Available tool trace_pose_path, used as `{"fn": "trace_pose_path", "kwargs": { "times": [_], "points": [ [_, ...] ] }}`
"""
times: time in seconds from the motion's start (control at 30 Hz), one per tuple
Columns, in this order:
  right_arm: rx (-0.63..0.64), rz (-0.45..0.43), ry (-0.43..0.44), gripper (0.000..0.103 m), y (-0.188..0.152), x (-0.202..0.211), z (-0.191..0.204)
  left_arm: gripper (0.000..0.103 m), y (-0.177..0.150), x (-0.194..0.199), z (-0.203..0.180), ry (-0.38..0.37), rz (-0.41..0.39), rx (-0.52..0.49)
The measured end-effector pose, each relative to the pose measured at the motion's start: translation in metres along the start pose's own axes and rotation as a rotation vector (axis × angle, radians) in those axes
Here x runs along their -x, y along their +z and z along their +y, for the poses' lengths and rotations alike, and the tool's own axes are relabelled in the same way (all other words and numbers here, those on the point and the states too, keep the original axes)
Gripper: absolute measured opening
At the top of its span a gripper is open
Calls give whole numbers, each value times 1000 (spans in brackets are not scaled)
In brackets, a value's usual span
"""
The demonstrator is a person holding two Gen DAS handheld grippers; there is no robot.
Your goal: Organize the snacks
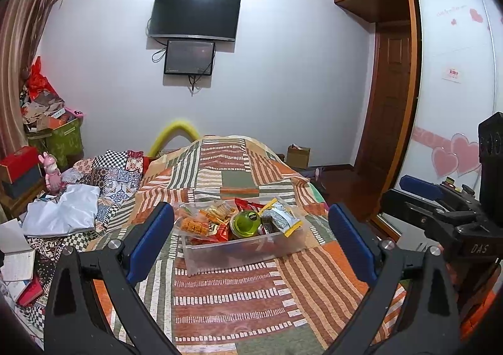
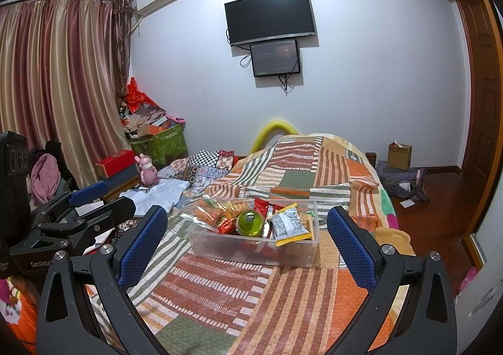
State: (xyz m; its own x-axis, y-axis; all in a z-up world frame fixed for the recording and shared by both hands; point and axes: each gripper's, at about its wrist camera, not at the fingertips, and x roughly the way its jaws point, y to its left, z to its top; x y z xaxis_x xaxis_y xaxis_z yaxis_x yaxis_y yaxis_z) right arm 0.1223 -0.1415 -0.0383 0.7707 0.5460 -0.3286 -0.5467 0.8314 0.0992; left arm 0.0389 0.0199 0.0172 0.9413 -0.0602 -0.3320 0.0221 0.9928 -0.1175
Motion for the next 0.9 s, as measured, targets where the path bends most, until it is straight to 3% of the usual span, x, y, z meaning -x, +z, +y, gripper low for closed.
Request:
{"fn": "trace_pose_path", "kwargs": {
  "times": [0.9],
  "points": [
    [-13,1,0,102,-1,0,3,100,-3,0,-6,-17,-8,-7]
  ]
}}
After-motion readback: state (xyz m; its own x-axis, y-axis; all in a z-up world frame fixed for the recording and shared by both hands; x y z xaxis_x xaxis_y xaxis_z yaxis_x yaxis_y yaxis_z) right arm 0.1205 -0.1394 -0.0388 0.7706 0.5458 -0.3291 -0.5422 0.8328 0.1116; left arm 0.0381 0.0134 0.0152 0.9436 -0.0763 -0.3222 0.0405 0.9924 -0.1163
